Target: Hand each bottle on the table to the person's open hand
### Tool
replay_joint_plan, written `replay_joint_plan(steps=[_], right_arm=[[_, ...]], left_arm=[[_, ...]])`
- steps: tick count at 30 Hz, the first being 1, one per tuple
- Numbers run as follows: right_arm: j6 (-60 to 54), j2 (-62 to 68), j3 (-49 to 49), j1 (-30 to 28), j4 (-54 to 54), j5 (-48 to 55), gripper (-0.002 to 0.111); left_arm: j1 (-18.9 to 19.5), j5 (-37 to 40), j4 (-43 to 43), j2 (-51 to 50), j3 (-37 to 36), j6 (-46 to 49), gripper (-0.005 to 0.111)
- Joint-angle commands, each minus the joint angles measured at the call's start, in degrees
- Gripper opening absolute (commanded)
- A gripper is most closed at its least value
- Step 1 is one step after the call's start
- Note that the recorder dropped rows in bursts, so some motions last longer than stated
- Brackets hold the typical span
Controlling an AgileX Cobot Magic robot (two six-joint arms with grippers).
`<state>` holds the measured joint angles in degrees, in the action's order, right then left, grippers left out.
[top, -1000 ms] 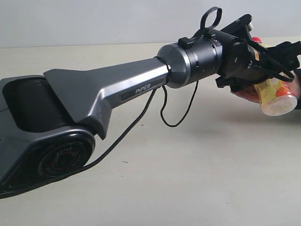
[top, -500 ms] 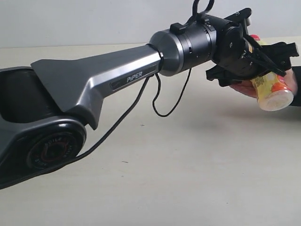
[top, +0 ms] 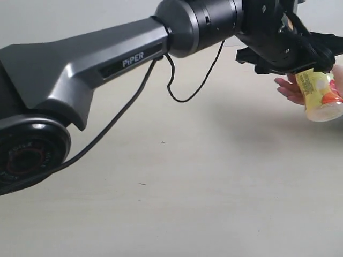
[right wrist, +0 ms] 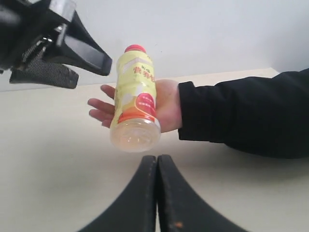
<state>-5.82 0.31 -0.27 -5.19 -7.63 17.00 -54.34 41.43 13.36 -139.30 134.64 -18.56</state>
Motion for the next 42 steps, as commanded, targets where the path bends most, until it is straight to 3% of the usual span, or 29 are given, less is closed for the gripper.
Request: replay_joint_plan(steps=[1,2,7,11,16,20,26,33,37,42], right_arm=[[-0.16,-0.31,0.27,0.16,0.08,-0.41,0.0],[-0.16,-0.31,0.27,0.16,0.08,-0.41,0.0],[-0.16,-0.31,0.27,0.16,0.08,-0.41,0.0],[-0.05,-0.31,0.27,0.16,0.08,-0.41,0.0],[-0.15,-0.31,0.27,0.16,0.08,-0.41,0.0],[-0.15,-0.31,0.27,0.16,0.08,-0.41,0.0],[-0.15,-0.31,0.27,0.16,0.08,-0.41,0.0],[-0.15,-0.31,0.27,0.16,0.08,-0.41,0.0],[-0.15,-0.31,0.27,0.16,0.08,-0.41,0.0],[-0.15,-0.31,0.27,0.16,0.08,-0.41,0.0]], left_arm=[[0.15,7.65,3.91,2.88,-0.06,12.55,0.011],[0.15,9.26,3.53,3.27,-0.06,13.04,0.001],[1.24,14.06,6.83,4.78,-0.06,18.15,0.0],[1.11,15.64,15.88,6.39,-1.29,27.92,0.0],[1.11,15.91,30.79,11.94,-9.45,42.35,0.0],[1.88,13.1,38.44,19.21,-21.32,51.15,0.0],[5.89,4.31,49.18,34.82,-45.95,66.87,0.0],[9.87,-17.82,63.42,54.47,-74.98,85.22,0.0],[9.99,-33.35,65.83,63.38,-86.31,86.48,0.0],[9.88,-37.77,65.83,68.28,-94.41,86.72,0.0]])
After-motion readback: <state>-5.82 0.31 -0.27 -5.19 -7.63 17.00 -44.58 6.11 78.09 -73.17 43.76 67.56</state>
